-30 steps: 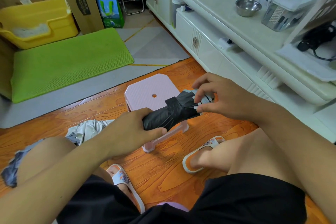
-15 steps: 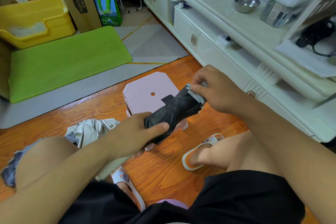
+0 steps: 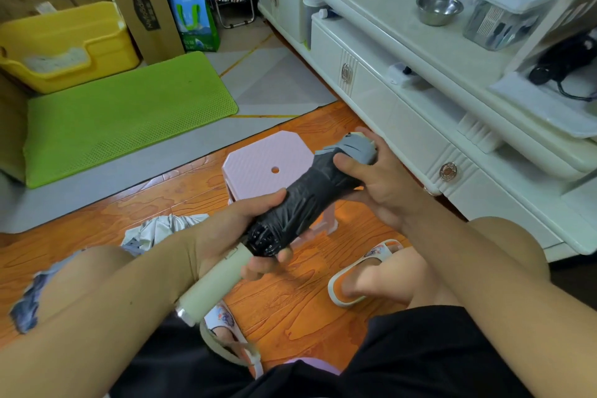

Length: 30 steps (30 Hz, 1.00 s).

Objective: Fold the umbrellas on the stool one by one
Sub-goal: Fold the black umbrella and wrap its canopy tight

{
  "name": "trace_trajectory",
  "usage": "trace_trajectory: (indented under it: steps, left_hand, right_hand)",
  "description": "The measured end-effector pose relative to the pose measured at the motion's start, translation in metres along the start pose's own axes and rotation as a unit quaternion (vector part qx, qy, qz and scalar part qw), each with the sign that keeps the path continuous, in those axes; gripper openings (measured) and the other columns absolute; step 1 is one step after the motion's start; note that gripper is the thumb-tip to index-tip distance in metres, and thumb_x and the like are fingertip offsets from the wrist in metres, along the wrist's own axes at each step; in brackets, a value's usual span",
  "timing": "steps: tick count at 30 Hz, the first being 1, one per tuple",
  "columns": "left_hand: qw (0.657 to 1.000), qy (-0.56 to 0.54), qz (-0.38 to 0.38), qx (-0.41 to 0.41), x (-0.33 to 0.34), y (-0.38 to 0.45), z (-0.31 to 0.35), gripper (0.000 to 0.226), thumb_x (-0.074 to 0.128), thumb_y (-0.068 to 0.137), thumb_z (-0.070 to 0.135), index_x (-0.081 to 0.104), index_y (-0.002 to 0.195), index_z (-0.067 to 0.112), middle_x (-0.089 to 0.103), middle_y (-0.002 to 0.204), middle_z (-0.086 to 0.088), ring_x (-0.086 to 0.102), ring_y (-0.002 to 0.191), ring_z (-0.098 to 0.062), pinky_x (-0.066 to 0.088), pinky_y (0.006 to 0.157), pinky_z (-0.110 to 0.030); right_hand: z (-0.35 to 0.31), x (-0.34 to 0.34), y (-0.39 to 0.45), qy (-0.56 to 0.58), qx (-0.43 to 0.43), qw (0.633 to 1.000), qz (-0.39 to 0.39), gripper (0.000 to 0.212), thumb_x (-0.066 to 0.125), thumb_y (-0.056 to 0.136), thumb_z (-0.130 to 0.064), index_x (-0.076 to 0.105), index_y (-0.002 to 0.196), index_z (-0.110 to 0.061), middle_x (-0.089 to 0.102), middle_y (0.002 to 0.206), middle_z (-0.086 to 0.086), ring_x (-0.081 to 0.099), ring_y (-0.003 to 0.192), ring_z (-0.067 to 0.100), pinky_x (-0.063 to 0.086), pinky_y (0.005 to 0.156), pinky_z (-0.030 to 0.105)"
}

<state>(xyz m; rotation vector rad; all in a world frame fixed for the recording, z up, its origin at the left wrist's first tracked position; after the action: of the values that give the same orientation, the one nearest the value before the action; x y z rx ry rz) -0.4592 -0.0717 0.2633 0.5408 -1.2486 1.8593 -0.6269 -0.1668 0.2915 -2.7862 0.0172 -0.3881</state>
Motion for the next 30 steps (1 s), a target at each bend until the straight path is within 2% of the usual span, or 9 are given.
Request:
trace_trajectory:
  steps: [2, 5, 7, 9, 11, 13, 17, 23, 30]
  left_hand:
    - [0.972, 0.148, 0.184, 0.011, -0.019, -0.012, 0.015, 0.073, 0.053, 0.094, 0.067, 0.061, 0.119, 0.000, 0.069, 0.078, -0.017, 0.063, 0.049, -0.023, 0.052, 0.044, -0.027]
    - [0.825, 0.405, 0.376, 0.120, -0.026, -0.035, 0.054, 0.050, 0.042, 0.095, 0.072, 0.065, 0.116, 0.033, 0.075, 0.094, 0.007, 0.071, 0.073, -0.011, 0.061, 0.076, -0.038]
    - [0.725, 0.489, 0.421, 0.239, -0.017, -0.046, 0.065, 0.030, 0.052, 0.098, 0.060, 0.057, 0.123, 0.044, 0.063, 0.122, 0.016, 0.065, 0.101, -0.002, 0.054, 0.095, -0.038]
    - [0.593, 0.562, 0.452, 0.356, 0.000, -0.063, 0.070, 0.023, 0.062, 0.097, 0.038, 0.059, 0.119, 0.034, 0.053, 0.125, 0.009, 0.054, 0.115, -0.010, 0.046, 0.099, -0.035]
    - [0.478, 0.605, 0.474, 0.425, 0.023, -0.076, 0.067, 0.018, 0.065, 0.089, 0.035, 0.065, 0.105, 0.026, 0.051, 0.114, 0.005, 0.047, 0.109, -0.018, 0.037, 0.094, -0.030]
    - [0.422, 0.625, 0.493, 0.434, 0.031, -0.077, 0.060, 0.021, 0.065, 0.089, 0.041, 0.070, 0.100, 0.024, 0.052, 0.109, 0.003, 0.042, 0.104, -0.016, 0.033, 0.087, -0.031]
    - [0.388, 0.612, 0.529, 0.442, 0.038, -0.077, 0.058, 0.029, 0.064, 0.091, 0.044, 0.074, 0.101, 0.019, 0.057, 0.105, -0.001, 0.047, 0.103, -0.021, 0.033, 0.085, -0.032]
    - [0.384, 0.562, 0.563, 0.468, 0.041, -0.082, 0.068, 0.009, 0.073, 0.091, 0.021, 0.070, 0.091, 0.013, 0.057, 0.108, -0.005, 0.050, 0.106, -0.027, 0.040, 0.087, -0.038]
    - [0.389, 0.639, 0.520, 0.413, 0.036, -0.068, 0.080, 0.015, 0.037, 0.106, 0.024, 0.046, 0.101, 0.013, 0.052, 0.120, -0.010, 0.056, 0.077, -0.034, 0.046, 0.063, -0.045]
  right_hand:
    - [-0.002, -0.010, 0.000, -0.024, -0.018, 0.998, 0.048, 0.067, 0.082, 0.082, -0.012, 0.048, 0.138, -0.026, 0.057, 0.132, 0.010, 0.067, 0.111, 0.027, 0.062, 0.076, 0.048]
    - [-0.006, -0.024, -0.002, -0.017, -0.053, 0.995, 0.082, 0.062, 0.080, 0.083, -0.006, 0.050, 0.133, -0.027, 0.058, 0.129, 0.009, 0.066, 0.113, 0.030, 0.062, 0.079, 0.052]
    - [-0.011, -0.027, -0.003, 0.002, -0.073, 0.994, 0.077, 0.066, 0.080, 0.082, -0.003, 0.050, 0.135, -0.027, 0.057, 0.130, 0.010, 0.064, 0.115, 0.030, 0.061, 0.081, 0.052]
    - [-0.015, -0.030, -0.005, 0.017, -0.092, 0.992, 0.080, 0.068, 0.079, 0.081, -0.001, 0.048, 0.137, -0.026, 0.056, 0.130, 0.011, 0.065, 0.115, 0.028, 0.061, 0.080, 0.048]
    - [-0.016, -0.034, -0.008, 0.031, -0.107, 0.989, 0.095, 0.070, 0.078, 0.082, 0.001, 0.047, 0.139, -0.024, 0.056, 0.130, 0.010, 0.065, 0.114, 0.028, 0.061, 0.081, 0.047]
    - [-0.016, -0.036, -0.010, 0.047, -0.112, 0.986, 0.116, 0.070, 0.076, 0.084, 0.002, 0.045, 0.140, -0.023, 0.056, 0.129, 0.008, 0.065, 0.114, 0.028, 0.061, 0.081, 0.048]
    - [-0.019, -0.035, -0.014, 0.071, -0.120, 0.981, 0.138, 0.068, 0.074, 0.085, 0.002, 0.043, 0.141, -0.020, 0.057, 0.125, 0.006, 0.067, 0.111, 0.024, 0.061, 0.082, 0.052]
    - [-0.024, -0.028, -0.020, 0.078, -0.134, 0.978, 0.138, 0.070, 0.076, 0.084, 0.001, 0.043, 0.142, -0.021, 0.054, 0.130, 0.008, 0.064, 0.116, 0.027, 0.061, 0.082, 0.051]
    - [-0.028, -0.022, -0.026, 0.073, -0.153, 0.976, 0.139, 0.070, 0.078, 0.082, 0.000, 0.045, 0.140, -0.022, 0.054, 0.132, 0.010, 0.064, 0.117, 0.028, 0.061, 0.081, 0.052]
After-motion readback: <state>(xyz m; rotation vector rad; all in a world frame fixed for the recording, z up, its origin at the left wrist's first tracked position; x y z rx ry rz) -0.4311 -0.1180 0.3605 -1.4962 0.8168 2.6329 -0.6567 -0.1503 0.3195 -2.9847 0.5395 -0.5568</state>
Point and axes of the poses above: each hand's wrist, its own y-axis towards the middle knuckle, its own x-axis out of the palm, z = x × y, the point moved 10 cm from there along y, towards the middle knuckle
